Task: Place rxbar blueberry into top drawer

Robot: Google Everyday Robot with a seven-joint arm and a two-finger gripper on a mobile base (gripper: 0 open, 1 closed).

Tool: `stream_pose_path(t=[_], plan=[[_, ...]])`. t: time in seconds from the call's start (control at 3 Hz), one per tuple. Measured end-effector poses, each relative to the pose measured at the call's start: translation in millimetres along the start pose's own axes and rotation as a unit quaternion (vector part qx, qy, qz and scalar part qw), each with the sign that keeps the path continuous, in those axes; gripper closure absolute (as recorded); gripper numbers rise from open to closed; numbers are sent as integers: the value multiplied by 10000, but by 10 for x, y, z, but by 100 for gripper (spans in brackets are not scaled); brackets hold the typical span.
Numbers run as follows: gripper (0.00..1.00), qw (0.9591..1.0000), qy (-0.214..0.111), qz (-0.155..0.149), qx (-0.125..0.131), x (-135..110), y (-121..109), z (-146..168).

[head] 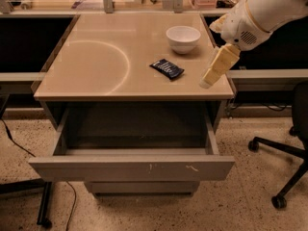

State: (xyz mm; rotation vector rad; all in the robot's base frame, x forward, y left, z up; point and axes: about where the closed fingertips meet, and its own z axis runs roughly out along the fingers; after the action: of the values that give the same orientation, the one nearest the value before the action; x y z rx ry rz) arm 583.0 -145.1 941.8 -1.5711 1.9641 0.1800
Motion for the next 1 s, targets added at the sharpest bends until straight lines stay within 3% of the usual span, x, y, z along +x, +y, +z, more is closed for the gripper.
stream_pose_path(t=[0.33,0.67,1.0], plan=[[0,9992,-356,183,-57,-55,-278,264],[0,9976,-470,375,-344,-79,-403,665],[0,9974,-476,388,-374,-69,-414,718]])
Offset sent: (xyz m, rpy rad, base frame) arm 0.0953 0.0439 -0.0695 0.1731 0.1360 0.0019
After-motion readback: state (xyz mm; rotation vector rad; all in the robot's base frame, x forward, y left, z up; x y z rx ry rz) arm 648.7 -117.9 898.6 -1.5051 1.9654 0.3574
